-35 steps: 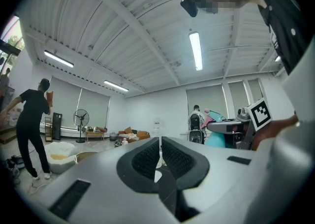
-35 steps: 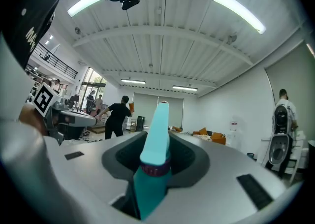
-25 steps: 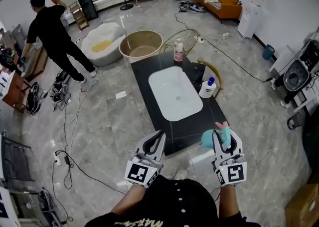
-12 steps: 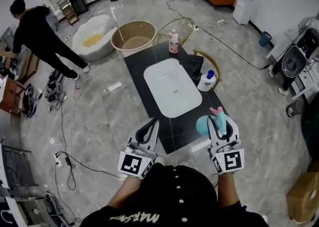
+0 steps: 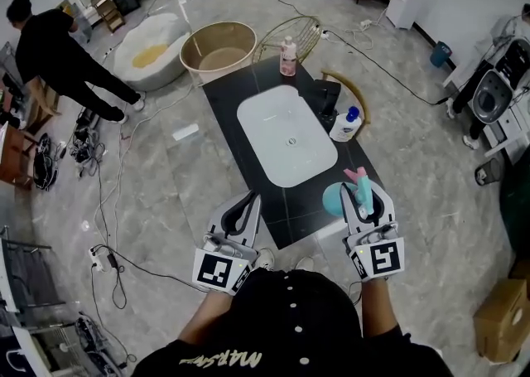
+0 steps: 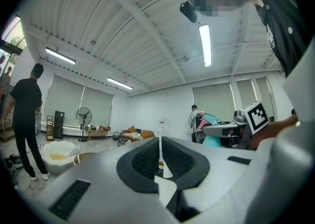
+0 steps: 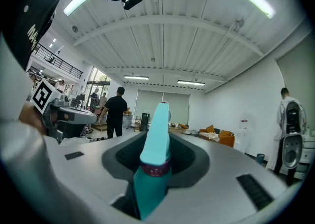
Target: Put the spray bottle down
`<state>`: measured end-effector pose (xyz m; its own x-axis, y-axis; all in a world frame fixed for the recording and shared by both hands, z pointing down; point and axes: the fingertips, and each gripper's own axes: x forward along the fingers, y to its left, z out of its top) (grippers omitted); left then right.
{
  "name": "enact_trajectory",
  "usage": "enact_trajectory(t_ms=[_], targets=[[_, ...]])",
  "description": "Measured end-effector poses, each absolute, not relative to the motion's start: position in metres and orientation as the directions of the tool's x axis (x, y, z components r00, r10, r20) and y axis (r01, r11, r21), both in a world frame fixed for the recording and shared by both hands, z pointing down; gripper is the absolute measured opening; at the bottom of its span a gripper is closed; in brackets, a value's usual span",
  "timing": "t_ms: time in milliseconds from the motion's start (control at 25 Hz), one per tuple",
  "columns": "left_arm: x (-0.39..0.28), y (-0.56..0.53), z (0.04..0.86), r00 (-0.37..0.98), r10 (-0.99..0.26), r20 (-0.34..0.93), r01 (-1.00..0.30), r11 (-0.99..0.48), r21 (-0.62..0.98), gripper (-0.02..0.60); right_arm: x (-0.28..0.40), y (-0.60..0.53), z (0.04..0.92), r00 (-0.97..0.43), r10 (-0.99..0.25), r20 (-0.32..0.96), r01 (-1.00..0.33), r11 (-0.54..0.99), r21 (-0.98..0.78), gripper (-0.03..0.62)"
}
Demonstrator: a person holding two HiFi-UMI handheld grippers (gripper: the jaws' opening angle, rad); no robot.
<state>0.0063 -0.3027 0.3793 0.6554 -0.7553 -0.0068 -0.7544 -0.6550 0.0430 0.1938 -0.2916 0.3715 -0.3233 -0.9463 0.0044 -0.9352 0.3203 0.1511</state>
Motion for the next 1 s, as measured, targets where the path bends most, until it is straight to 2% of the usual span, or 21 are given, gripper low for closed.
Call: enact_trajectory(t_ms=[280,520,720,1000], targets=[[0.002,-0.296,0.386,0.645,-0.764,0.022,-0.764,-0.643,0.060,0.023,0.183,-0.300,0.388,-0.347,-0.937,0.033,-0.926,0.348,0.146,0.118],[0.003,-0.296,0.401,0.646,-0.762,0.051,-0.763,-0.643,0.067,0.023,0.177,-0.330,0.437,-0.359,-0.929,0.091,-0.915,0.370,0.159,0.118],[-0.003,-0.277,0.431,0.631,-0.761,0.148,-0.775,-0.623,0.103,0.023,0.168,-0.346,0.490,-0.383,-0.909,0.161,-0.905,0.405,0.131,0.117],[-0.017,-0.271,0.470,0.594,-0.765,0.248,-0.804,-0.575,0.150,0.023,0.149,-0.379,0.555,-0.415,-0.889,0.194,-0.888,0.442,0.129,0.118]])
